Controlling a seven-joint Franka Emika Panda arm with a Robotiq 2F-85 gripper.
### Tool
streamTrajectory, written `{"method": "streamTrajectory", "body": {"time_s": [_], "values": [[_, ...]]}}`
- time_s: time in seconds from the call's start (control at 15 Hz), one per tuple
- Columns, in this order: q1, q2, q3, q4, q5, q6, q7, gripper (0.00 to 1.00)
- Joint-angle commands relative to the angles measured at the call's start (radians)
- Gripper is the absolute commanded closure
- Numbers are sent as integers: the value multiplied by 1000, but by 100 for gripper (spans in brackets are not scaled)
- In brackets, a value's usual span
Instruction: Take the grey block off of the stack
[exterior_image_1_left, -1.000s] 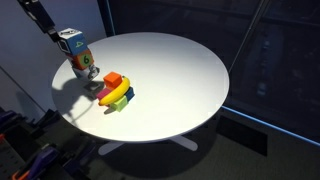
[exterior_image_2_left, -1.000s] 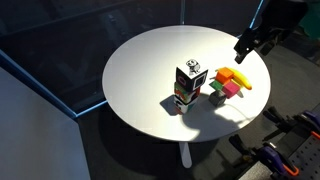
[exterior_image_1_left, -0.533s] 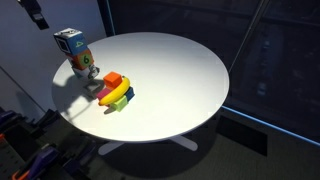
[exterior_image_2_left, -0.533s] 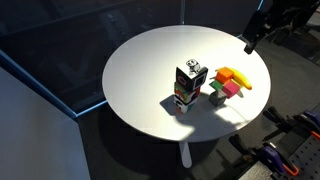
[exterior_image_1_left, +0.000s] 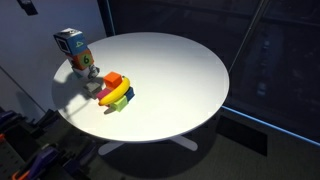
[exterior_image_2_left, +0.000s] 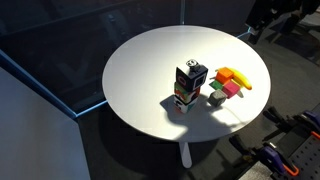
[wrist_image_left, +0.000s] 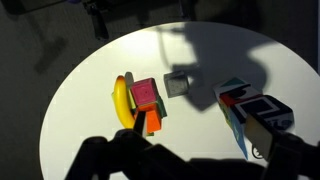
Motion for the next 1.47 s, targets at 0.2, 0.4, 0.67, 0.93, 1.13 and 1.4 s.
{"method": "streamTrajectory", "body": {"time_s": [0.2,0.4,0.67,0.93,1.13,1.4], "values": [[13,-30,5,21,17,-36,-75,0],[26,-32,-5,22,29,-43,-135,0],[33,-32,-9,23,45,-51,-187,0],[21,-22,8,6,24,-16,-164,0],[22,-23,7,6,24,-16,-165,0],[22,-23,7,6,24,-16,-165,0]]}}
